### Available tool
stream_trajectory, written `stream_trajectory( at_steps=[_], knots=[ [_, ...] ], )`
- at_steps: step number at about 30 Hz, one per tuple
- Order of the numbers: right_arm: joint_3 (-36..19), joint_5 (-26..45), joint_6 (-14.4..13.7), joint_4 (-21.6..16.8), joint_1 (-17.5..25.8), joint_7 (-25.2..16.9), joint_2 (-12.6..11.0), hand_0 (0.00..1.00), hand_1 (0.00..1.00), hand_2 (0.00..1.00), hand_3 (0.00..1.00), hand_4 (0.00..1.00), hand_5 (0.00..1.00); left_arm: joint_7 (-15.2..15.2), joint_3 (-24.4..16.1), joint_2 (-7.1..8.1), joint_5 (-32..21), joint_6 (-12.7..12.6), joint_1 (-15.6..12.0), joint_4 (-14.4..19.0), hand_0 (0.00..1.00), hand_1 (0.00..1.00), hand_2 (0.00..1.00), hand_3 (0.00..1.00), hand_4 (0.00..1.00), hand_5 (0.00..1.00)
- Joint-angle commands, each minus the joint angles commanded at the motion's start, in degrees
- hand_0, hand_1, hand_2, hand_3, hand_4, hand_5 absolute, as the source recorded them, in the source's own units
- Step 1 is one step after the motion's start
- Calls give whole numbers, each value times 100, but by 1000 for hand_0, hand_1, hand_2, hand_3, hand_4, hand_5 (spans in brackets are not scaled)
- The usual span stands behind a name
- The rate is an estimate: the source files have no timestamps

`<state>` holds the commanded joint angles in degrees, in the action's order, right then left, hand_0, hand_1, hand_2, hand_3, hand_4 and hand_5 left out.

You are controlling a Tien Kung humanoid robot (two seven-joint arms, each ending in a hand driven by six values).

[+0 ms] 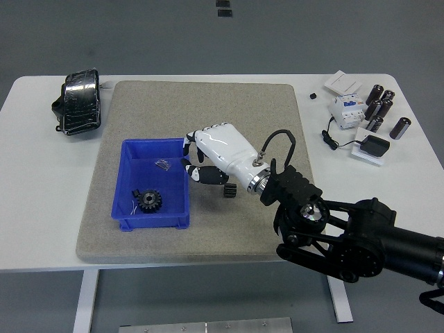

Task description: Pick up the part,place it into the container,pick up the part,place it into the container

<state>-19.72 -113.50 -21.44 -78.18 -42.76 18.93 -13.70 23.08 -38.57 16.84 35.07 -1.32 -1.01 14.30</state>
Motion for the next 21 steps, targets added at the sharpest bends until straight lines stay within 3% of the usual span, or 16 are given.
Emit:
stream_trajectory(
  at_steps=[1, 2, 6, 14, 19, 21],
  knots=[
    [-58, -14, 17, -23, 25, 19, -37, 313, 516, 625, 647, 647, 352, -3, 3, 0, -3, 0, 1, -1, 693, 682, 673, 585, 735, 259],
    [-130, -41, 49, -60, 64, 51, -94, 348, 640, 821, 830, 796, 393, -7, 10, 1, -10, -1, 4, -2, 693, 680, 673, 585, 736, 258],
    [-252, -123, 226, -172, 185, 179, -251, 348, 640, 821, 830, 796, 393, -18, 25, 2, -31, -3, 7, -5, 693, 680, 673, 585, 736, 258],
    [-151, -298, 865, -437, 421, 503, -593, 322, 579, 831, 858, 843, 420, -15, 19, 1, -38, -3, -12, -5, 693, 681, 673, 585, 736, 258],
    [68, -321, 1106, -327, 452, 574, -692, 322, 579, 831, 858, 843, 420, -21, 26, 5, -48, -4, -7, -7, 693, 681, 673, 585, 736, 258],
    [168, -304, 1149, -240, 445, 572, -704, 309, 540, 788, 844, 841, 421, -19, 22, 4, -44, -3, -7, -7, 693, 681, 673, 584, 736, 258]
  ],
)
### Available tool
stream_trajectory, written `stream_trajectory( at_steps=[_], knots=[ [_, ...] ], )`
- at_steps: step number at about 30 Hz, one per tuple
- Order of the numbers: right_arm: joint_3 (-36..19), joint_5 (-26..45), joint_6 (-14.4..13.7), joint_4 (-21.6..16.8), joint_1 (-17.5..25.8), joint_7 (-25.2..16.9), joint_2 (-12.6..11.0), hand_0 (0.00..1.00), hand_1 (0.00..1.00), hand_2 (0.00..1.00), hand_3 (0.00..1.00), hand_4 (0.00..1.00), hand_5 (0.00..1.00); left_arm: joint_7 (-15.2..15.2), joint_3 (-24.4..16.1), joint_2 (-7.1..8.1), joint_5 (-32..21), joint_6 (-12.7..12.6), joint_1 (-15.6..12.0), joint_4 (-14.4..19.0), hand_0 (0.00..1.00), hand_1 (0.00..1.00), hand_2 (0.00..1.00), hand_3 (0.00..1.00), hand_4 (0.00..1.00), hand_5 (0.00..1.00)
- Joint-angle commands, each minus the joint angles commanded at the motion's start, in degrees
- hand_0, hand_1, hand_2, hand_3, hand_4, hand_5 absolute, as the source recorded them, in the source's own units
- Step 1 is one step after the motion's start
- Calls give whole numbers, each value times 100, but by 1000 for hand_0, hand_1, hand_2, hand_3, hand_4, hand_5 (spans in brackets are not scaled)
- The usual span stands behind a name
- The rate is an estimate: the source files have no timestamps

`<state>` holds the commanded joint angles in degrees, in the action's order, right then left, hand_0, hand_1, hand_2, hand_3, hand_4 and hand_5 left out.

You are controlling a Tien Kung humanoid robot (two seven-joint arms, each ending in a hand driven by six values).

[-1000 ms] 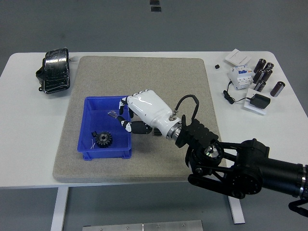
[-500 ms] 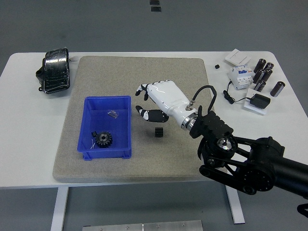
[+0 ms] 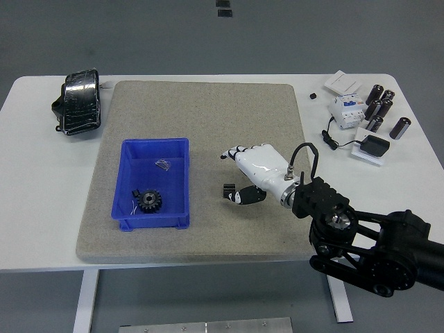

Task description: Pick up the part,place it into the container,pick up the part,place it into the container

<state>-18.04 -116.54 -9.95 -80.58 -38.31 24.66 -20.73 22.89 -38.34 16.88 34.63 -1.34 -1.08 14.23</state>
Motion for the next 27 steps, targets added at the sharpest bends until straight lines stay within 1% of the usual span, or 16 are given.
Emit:
stream_trajectory(
  at_steps=[4, 5, 10, 11, 16, 17, 19, 22, 23, 27],
  knots=[
    [213, 81, 24, 201, -50, -42, 27, 309, 540, 788, 844, 841, 421, 6, -13, 1, 16, 3, -2, 0, 693, 681, 673, 584, 736, 258],
    [251, 98, 18, 239, -62, -54, 43, 284, 467, 682, 749, 827, 412, 6, -12, 2, 17, 3, -1, 0, 693, 682, 672, 584, 735, 257],
    [390, 214, -37, 404, -121, -152, 162, 284, 467, 682, 749, 827, 412, 3, -11, 2, 20, 2, 3, -1, 693, 682, 672, 584, 735, 257],
    [411, 242, -56, 432, -132, -179, 186, 257, 419, 616, 671, 792, 402, 2, -7, 1, 17, 2, 4, -1, 693, 682, 672, 584, 735, 255],
    [496, 338, -138, 558, -193, -283, 292, 257, 419, 616, 671, 792, 402, 5, -10, -2, 25, 5, 2, 1, 693, 682, 672, 584, 735, 255],
    [505, 346, -153, 582, -202, -297, 307, 234, 396, 570, 657, 758, 388, 6, -11, -3, 26, 5, 2, 1, 693, 682, 671, 584, 734, 254],
    [520, 364, -184, 641, -223, -327, 336, 234, 396, 570, 657, 758, 388, 6, -13, -3, 27, 4, 2, 1, 693, 682, 671, 584, 734, 254],
    [534, 392, -223, 750, -252, -372, 364, 234, 396, 570, 657, 758, 388, 5, -10, -2, 25, 5, 4, 1, 693, 682, 671, 584, 734, 254],
    [537, 401, -234, 789, -260, -386, 370, 224, 383, 547, 645, 737, 385, 5, -10, -2, 26, 5, 5, 1, 693, 682, 671, 584, 734, 252],
    [546, 447, -284, 931, -285, -442, 382, 224, 383, 547, 645, 737, 385, 2, -8, -2, 25, 4, 6, 1, 693, 682, 671, 584, 734, 252]
  ],
)
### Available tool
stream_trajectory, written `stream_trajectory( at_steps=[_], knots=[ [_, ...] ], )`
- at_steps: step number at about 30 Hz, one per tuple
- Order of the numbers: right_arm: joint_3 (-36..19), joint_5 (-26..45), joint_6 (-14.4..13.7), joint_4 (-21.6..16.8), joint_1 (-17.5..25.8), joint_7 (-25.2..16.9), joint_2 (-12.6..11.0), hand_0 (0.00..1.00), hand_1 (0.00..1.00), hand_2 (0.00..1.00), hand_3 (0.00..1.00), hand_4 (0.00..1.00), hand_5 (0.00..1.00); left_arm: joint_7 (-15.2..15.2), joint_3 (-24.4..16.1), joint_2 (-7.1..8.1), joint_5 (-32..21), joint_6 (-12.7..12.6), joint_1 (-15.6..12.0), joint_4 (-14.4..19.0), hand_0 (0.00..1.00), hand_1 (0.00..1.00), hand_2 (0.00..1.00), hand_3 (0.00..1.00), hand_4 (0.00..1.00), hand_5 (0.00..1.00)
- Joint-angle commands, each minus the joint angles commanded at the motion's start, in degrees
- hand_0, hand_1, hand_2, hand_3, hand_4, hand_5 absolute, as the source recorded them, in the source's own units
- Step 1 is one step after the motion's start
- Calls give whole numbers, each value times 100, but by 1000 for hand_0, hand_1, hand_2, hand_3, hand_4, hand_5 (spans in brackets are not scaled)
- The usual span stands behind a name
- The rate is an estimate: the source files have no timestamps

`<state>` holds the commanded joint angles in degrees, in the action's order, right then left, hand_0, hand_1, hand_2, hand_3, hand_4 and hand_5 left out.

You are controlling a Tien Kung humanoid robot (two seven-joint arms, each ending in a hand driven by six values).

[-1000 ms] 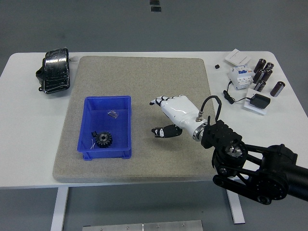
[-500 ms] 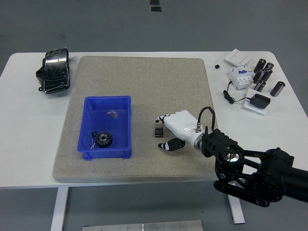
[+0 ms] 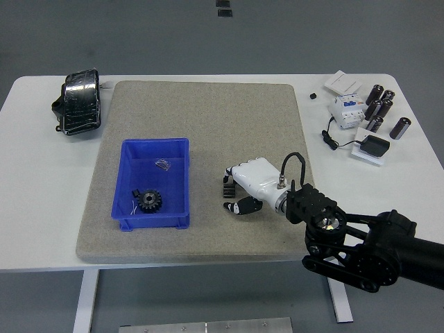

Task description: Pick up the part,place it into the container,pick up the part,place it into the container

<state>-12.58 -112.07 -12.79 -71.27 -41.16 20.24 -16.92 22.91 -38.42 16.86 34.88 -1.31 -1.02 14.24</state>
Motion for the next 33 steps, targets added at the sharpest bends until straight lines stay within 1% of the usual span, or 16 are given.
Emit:
stream_trajectory(
  at_steps=[1, 2, 7, 8, 13, 14, 24, 32, 33],
  knots=[
    [2, 13, -15, 34, -6, -16, 2, 224, 383, 547, 645, 737, 385, 1, -2, 0, 3, 0, 0, 0, 693, 682, 671, 584, 734, 252],
    [4, 23, -28, 64, -10, -29, 4, 220, 376, 525, 642, 719, 383, 0, -2, 0, 3, 0, 1, 0, 693, 682, 671, 583, 734, 253],
    [19, 57, -74, 161, -12, -73, 5, 220, 376, 525, 642, 719, 383, -9, 14, 3, -12, -1, 1, -1, 693, 682, 671, 583, 734, 253],
    [26, 57, -84, 171, -9, -77, 5, 215, 374, 507, 652, 632, 302, -14, 19, 3, -18, -3, -1, -2, 693, 682, 671, 582, 734, 255],
    [46, 57, -120, 175, -3, -89, 7, 215, 374, 507, 652, 632, 302, -34, 37, 4, -46, -13, -13, -4, 693, 682, 671, 582, 734, 255],
    [47, 59, -125, 173, -3, -91, 8, 212, 378, 490, 657, 527, 226, -37, 39, 4, -49, -13, -14, -5, 693, 681, 670, 580, 733, 254],
    [80, 70, -187, 111, -10, -119, 9, 209, 374, 472, 644, 534, 229, -102, 113, -5, -157, -34, -17, -16, 693, 681, 670, 579, 733, 255],
    [115, 82, -293, 44, -8, -172, -5, 208, 373, 463, 635, 538, 234, -153, 173, -9, -232, -53, -23, -21, 693, 681, 669, 578, 732, 253],
    [117, 84, -305, 43, -8, -177, -4, 205, 363, 425, 585, 538, 234, -159, 177, -9, -237, -55, -23, -21, 692, 681, 668, 578, 732, 252]
  ],
)
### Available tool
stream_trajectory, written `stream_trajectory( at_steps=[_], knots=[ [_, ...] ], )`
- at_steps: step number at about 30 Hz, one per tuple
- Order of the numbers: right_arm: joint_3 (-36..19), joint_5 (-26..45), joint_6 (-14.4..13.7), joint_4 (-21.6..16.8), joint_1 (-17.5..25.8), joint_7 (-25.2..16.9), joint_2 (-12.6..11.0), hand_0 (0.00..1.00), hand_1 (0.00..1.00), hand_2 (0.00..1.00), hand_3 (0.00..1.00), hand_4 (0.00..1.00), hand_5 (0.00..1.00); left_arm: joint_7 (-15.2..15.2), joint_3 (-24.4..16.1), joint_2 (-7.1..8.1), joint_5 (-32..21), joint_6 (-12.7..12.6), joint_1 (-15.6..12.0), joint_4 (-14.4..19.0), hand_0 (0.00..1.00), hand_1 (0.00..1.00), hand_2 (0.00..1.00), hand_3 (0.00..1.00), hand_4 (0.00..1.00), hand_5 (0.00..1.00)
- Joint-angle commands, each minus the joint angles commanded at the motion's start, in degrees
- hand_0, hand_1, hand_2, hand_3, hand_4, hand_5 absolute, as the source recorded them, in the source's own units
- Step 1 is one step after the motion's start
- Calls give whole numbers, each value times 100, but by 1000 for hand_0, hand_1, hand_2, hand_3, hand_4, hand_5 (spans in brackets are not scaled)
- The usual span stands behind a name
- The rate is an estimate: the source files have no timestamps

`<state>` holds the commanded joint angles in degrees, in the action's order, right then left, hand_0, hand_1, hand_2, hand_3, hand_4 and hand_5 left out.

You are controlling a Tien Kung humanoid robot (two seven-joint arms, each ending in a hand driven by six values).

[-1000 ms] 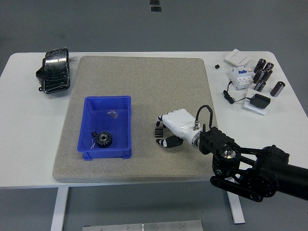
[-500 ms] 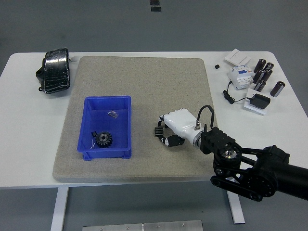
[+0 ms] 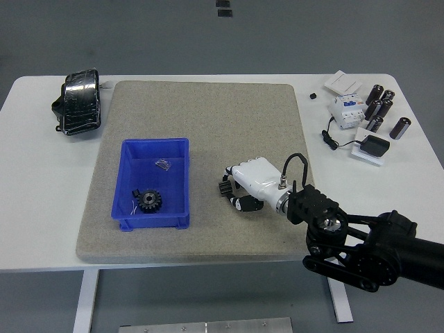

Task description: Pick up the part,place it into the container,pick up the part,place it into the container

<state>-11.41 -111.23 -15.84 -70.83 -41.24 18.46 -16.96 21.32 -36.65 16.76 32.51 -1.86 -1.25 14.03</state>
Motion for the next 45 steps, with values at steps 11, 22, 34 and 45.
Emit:
stream_trajectory(
  at_steps=[11, 22, 34, 45],
  knots=[
    [-98, 43, -105, -78, -21, -35, 3, 203, 366, 422, 571, 541, 231, -32, 6, -4, -10, -23, -4, 0, 692, 681, 667, 577, 732, 253],
    [-348, -32, -249, -442, -369, 57, 471, 202, 375, 414, 575, 549, 235, -8, -36, -5, 52, -19, -13, 8, 692, 680, 665, 576, 731, 251],
    [-59, -92, -292, -66, -784, 209, 1287, 380, 554, 644, 658, 615, 299, 29, -98, 6, 146, -10, -14, 14, 692, 680, 664, 576, 730, 252],
    [138, -136, 125, 199, -751, 395, 1363, 874, 901, 940, 848, 778, 411, 34, -109, 6, 163, -4, -8, 14, 692, 679, 662, 575, 730, 252]
  ],
)
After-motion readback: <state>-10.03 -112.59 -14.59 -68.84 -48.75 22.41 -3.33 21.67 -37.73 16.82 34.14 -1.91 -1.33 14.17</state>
